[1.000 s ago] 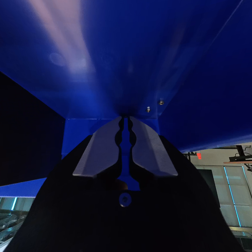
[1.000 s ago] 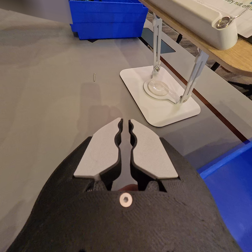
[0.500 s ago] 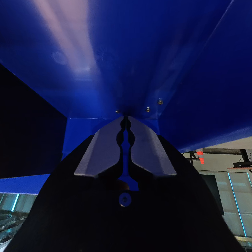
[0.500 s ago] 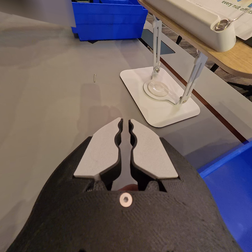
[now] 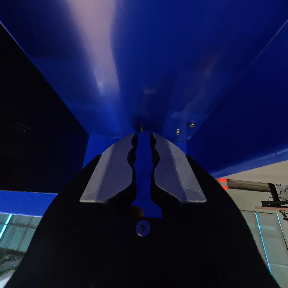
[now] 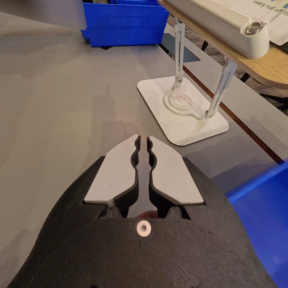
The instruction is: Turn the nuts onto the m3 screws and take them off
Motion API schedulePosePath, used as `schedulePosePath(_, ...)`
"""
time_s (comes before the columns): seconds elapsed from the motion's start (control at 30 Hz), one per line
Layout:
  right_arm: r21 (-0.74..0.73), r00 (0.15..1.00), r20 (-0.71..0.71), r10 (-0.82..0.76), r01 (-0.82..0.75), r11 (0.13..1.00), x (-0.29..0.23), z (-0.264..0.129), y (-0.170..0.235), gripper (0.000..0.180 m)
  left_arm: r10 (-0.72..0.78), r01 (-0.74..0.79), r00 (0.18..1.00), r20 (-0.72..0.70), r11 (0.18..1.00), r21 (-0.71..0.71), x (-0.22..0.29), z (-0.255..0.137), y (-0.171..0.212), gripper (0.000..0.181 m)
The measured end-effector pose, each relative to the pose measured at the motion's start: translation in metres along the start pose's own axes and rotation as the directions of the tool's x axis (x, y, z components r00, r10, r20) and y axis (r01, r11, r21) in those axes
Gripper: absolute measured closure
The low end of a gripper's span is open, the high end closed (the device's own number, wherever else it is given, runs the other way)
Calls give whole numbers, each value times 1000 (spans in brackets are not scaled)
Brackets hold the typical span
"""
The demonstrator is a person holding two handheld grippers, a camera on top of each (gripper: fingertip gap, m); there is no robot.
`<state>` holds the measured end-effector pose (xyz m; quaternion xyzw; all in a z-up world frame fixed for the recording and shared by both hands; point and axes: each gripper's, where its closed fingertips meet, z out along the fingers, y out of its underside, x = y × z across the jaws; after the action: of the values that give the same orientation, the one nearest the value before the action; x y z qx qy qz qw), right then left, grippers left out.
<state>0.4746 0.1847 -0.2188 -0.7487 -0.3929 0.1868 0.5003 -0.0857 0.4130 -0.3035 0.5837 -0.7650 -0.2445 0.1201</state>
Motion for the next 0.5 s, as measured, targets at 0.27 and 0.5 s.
schedulePosePath(0.27, 0, 1000, 1, -1, 1, 1000, 0, 0, 0, 172, 4, -4, 1000, -11, 1000, 17, 1, 1, -1, 173)
schedulePosePath(0.5, 0, 1000, 1, -2, 2, 1000, 0, 0, 0, 172, -3, 3, 1000, -24, 1000, 27, 0, 0, -3, 170)
